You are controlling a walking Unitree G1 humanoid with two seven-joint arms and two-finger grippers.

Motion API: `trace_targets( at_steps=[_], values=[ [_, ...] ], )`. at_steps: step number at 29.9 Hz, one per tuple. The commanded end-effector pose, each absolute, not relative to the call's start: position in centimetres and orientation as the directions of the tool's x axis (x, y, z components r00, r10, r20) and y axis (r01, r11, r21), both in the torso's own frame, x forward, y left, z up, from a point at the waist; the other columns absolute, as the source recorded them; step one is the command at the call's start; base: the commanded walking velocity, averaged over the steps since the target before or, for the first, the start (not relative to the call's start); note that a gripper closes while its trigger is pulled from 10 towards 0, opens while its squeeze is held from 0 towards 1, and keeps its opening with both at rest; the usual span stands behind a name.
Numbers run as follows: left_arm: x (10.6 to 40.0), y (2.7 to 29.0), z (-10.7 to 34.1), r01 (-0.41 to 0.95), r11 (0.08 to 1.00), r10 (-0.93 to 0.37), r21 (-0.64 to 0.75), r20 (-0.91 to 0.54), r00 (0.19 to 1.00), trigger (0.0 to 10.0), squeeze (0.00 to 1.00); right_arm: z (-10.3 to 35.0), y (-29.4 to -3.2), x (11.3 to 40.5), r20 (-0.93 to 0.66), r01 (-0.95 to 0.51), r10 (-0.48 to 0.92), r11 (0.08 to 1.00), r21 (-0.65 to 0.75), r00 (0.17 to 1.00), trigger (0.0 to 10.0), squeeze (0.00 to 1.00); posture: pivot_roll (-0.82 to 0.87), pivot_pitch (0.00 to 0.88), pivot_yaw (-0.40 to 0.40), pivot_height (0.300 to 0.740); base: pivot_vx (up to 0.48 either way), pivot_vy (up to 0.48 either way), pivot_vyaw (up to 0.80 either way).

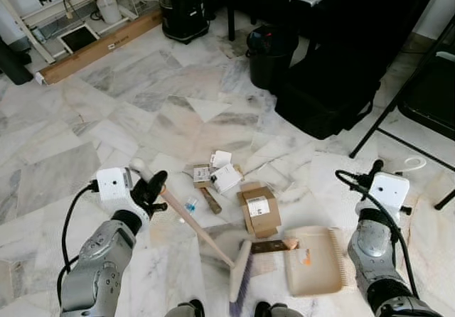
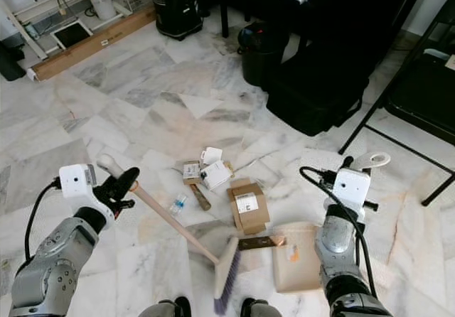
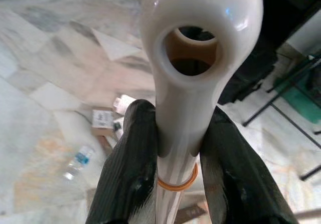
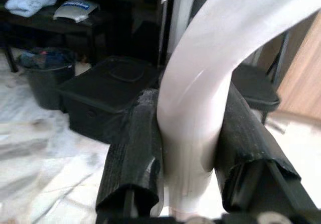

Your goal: Sweep floor

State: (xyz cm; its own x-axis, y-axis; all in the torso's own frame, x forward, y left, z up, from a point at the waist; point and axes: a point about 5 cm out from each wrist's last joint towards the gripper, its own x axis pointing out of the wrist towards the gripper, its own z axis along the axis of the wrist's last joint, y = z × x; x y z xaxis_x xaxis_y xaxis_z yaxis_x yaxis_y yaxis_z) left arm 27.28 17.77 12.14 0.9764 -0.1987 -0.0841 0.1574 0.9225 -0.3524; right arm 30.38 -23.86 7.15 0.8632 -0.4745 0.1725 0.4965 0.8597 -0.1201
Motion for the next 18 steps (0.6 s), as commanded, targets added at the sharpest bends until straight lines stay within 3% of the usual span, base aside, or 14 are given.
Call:
trace_targets(
  at_steps=[1,12,18],
  values=[
    [27.0,17.5,12.5,0.196,0.905,-0.24,-0.378,-0.072,0.968,10.0,0.0,6.8,-23.2,30.3,0.162,0.47,-0.451,0.876,-0.106,0.878,10.0,0.0,0.14,0.201,0.068,0.74,0.0,0.0,0.0],
    [27.3,17.2,12.8,0.244,0.89,-0.289,-0.385,-0.062,0.955,10.0,0.0,6.9,-22.5,30.7,0.149,0.431,-0.417,0.899,-0.079,0.897,10.0,0.0,0.13,0.179,0.066,0.74,0.0,0.0,0.0],
    [28.1,17.6,13.6,0.273,0.9,-0.302,-0.339,-0.034,0.953,10.0,0.0,8.0,-22.5,31.3,0.181,0.444,-0.437,0.896,0.002,0.881,10.0,0.0,0.12,0.132,0.055,0.74,0.0,0.0,0.0]
  ],
)
